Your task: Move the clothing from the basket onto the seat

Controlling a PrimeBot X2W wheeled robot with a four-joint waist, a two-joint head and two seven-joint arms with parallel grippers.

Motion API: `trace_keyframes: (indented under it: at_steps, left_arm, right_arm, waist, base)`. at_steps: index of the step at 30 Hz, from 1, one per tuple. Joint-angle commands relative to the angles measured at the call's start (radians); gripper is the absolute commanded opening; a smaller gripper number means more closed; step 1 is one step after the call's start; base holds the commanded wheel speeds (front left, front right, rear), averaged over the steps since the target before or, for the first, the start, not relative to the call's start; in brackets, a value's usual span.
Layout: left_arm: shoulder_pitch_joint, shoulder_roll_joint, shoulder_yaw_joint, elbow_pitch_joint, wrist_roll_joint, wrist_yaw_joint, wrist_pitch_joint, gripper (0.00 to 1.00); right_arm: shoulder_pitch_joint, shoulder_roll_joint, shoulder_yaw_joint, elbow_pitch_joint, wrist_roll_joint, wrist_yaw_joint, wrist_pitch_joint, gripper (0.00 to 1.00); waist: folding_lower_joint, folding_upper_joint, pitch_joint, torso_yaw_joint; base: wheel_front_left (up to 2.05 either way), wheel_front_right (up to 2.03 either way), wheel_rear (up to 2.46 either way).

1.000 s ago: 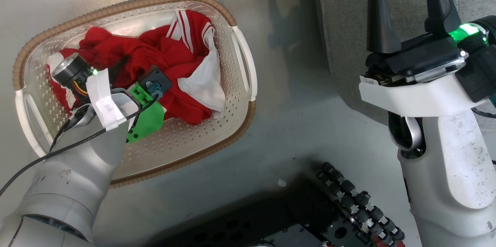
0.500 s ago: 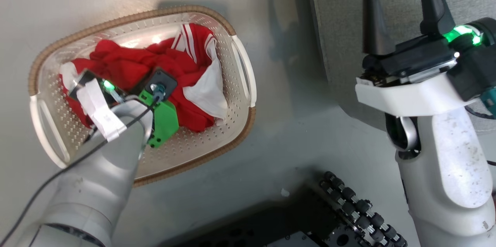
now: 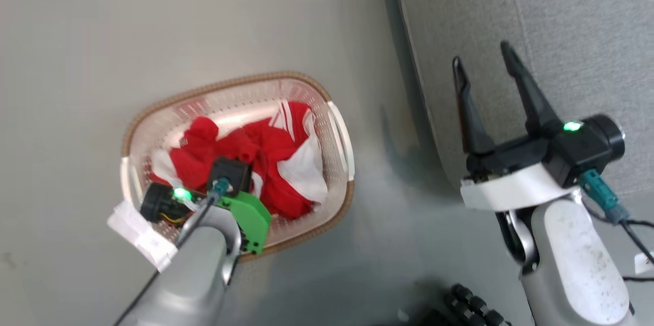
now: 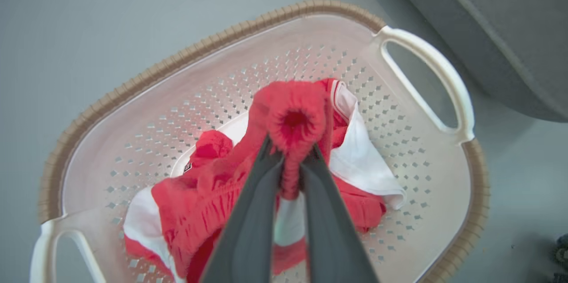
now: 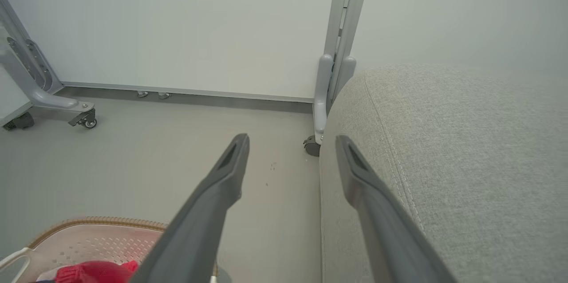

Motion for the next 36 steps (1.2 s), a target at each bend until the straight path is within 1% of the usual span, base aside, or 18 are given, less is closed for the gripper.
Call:
trace_keyframes:
  at_steps: [1,5,9,12,17,24,32,36]
  left_arm:
    - [0.055,-0.003,0.000,-0.051,-0.021,0.010,-0.005,0.00]
    - [0.175,-0.002,0.027,-0.202,-0.029,0.028,-0.004,0.00]
    - [0.276,0.003,0.061,-0.333,0.005,0.051,-0.005,0.00]
    - [0.339,0.004,0.095,-0.421,0.016,0.055,-0.005,0.00]
    - [0.396,0.004,0.140,-0.535,0.044,0.041,-0.005,0.00]
    - [0.432,0.003,0.190,-0.679,0.080,0.023,-0.005,0.00]
    - [0.436,0.002,0.213,-0.812,0.125,0.001,-0.005,0.00]
    - [0.427,0.001,0.210,-0.848,0.129,-0.012,-0.003,0.00]
  right_arm:
    - [0.040,-0.006,0.001,0.012,-0.004,0.000,-0.003,1.00]
    - [0.106,-0.011,-0.004,0.040,-0.001,0.000,-0.003,1.00]
    - [0.159,-0.011,0.009,0.069,-0.009,0.000,-0.003,1.00]
    - [0.191,-0.009,0.028,0.089,-0.010,0.000,-0.003,1.00]
    - [0.236,-0.008,0.048,0.111,-0.002,0.000,-0.003,1.00]
    - [0.297,-0.009,0.068,0.135,0.007,0.000,-0.003,1.00]
    - [0.331,-0.004,0.085,0.129,0.019,0.000,-0.003,1.00]
    - [0.339,-0.005,0.099,0.116,0.028,0.000,-0.003,1.00]
  waist:
    - [0.0000,0.0000,-0.230,0.095]
    - [0.0000,0.0000,-0.336,0.119]
    - [0.0000,0.0000,-0.420,0.130]
    - [0.0000,0.0000,-0.472,0.134]
    - [0.0000,0.0000,-0.534,0.139]
    - [0.0000,0.0000,-0.609,0.137]
    - [0.0000,0.0000,-0.642,0.135]
    - [0.0000,0.0000,-0.649,0.142]
  base:
    - [0.00,0.00,0.00]
    - [0.00,0.00,0.00]
    - [0.00,0.00,0.00]
    - [0.00,0.00,0.00]
    - [0.00,0.00,0.00]
    - [0.00,0.00,0.00]
    - [0.00,0.00,0.00]
    - [0.00,0.00,0.00]
